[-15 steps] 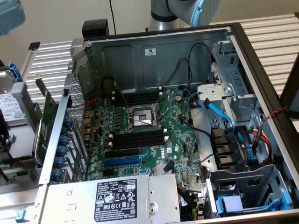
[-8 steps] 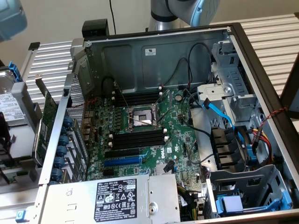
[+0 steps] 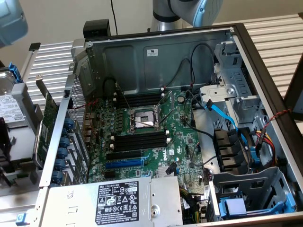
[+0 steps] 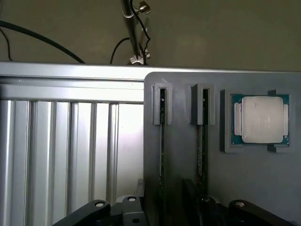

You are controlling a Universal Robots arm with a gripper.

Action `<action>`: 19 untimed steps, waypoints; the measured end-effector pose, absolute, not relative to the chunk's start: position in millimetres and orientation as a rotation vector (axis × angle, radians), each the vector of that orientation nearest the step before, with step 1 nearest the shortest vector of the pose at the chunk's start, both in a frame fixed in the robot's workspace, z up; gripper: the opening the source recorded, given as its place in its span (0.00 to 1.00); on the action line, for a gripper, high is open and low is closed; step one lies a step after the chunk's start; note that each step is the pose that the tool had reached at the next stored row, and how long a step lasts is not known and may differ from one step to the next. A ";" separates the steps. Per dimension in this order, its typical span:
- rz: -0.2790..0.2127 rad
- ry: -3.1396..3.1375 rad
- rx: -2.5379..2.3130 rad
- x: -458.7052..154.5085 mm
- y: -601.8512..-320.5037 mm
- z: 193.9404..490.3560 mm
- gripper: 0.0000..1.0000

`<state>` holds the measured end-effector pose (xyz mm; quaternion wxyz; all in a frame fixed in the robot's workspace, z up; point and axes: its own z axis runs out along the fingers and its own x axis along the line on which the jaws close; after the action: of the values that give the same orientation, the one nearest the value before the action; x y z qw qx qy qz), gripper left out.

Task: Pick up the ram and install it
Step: 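Pick up the ram and move it above insertion slot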

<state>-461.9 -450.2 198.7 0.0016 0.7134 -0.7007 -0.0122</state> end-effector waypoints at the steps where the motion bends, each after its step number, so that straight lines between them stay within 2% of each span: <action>1: -0.038 -2.199 2.239 -461.9 -450.2 198.6 0.40; 2: -0.038 -2.199 2.239 -461.9 -450.2 198.6 0.27; 3: -0.038 -2.199 2.239 -461.9 -450.2 198.5 0.27; 4: -0.038 -2.199 2.239 -461.9 -450.2 198.4 0.22; 5: -0.038 -2.199 2.239 -461.9 -450.2 198.5 0.22; 7: -0.038 -2.199 2.239 -461.9 -450.2 199.7 0.13; 19: -0.034 -2.197 2.237 -462.2 -452.0 248.8 0.13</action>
<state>-462.2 -452.0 248.8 0.0028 0.7134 -0.7007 -0.0110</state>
